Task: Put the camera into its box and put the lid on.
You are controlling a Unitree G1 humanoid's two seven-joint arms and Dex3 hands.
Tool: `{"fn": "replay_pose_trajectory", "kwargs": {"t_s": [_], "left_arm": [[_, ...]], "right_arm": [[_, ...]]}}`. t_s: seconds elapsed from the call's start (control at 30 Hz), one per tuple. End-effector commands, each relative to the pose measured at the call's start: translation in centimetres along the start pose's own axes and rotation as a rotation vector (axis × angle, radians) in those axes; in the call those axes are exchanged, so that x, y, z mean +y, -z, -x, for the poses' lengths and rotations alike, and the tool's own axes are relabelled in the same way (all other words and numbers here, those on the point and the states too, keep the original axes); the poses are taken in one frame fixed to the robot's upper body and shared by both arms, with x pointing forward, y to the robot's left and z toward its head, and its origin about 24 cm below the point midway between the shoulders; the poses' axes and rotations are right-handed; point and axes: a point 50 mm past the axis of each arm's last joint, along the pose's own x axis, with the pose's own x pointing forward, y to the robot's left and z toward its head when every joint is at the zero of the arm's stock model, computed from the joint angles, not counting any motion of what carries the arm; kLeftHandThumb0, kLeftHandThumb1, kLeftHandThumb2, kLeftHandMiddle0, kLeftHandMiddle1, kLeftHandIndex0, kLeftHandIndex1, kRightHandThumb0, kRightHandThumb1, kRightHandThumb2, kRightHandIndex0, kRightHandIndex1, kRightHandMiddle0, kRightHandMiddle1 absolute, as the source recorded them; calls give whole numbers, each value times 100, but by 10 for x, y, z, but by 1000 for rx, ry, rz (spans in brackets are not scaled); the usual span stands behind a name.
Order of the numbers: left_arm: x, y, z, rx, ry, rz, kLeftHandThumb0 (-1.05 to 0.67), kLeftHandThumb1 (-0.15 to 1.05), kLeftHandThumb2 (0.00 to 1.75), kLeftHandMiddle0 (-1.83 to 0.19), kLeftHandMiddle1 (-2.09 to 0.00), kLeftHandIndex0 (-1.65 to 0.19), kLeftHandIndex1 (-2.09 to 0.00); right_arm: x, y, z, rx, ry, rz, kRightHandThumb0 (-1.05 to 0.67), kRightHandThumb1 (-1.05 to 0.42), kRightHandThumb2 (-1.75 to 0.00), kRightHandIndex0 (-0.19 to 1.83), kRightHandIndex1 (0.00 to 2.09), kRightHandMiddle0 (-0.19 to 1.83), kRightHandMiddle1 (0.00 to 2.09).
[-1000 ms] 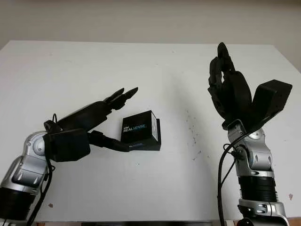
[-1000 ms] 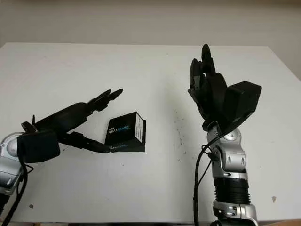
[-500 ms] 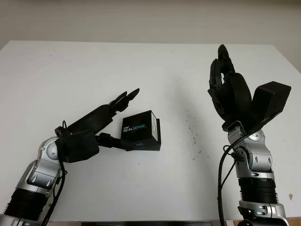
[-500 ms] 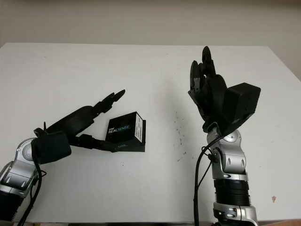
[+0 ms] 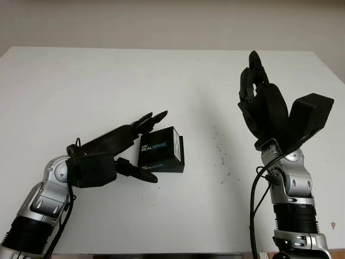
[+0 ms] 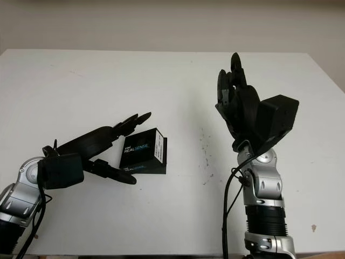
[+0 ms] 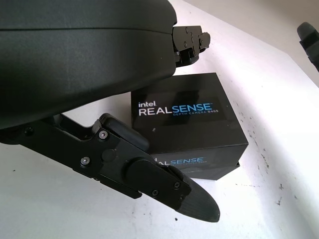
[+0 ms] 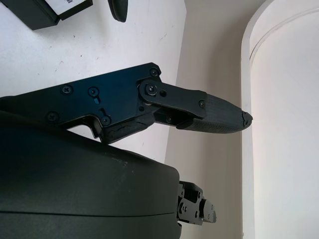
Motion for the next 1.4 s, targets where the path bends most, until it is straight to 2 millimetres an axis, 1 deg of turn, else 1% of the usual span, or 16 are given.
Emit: {"fn": "replay_pose_trajectory", "kwargs": {"t_s": [0.0,0.17,0.5,0.67,0.9,1.17,1.33,1.37], "left_arm": [[-1,-2,1,2,15,-18,-71,83,5,1,-6,11,-6],[-6,-2,-1,11,-24,-1,-73,86,6,-3,-7,8,-7],[-16,1,-4,43,-107,12,-65,88,6,-12,-10,1,-10],[-17,2,-4,47,-132,32,-60,87,5,-15,-11,-1,-11],[-18,4,-5,54,-141,8,-53,87,5,-19,-13,-3,-11],[-16,3,-7,65,-137,15,-47,87,5,-23,-17,-6,-12],[-17,2,-8,66,-141,23,-46,86,5,-27,-24,-11,-15],[-17,2,-8,65,-142,23,-45,86,5,-23,-33,-12,-16]], "right_arm": [[-2,-5,-1,-15,-2,14,-71,-105,-62,-18,4,-14,4],[-2,-5,-1,-19,-2,16,-71,-105,-62,-18,4,-15,4],[-1,-3,-1,-24,2,22,-71,-105,-63,-19,4,-14,4],[0,-3,0,-23,8,26,-70,-105,-64,-18,4,-13,4],[0,-3,-1,-24,9,26,-70,-105,-63,-17,5,-12,4],[-1,-3,-1,-21,10,23,-70,-105,-63,-18,5,-11,4],[-1,-3,-1,-26,5,21,-70,-105,-63,-18,5,-12,4],[-1,-3,-1,-27,3,20,-70,-105,-63,-18,5,-12,4]]}}
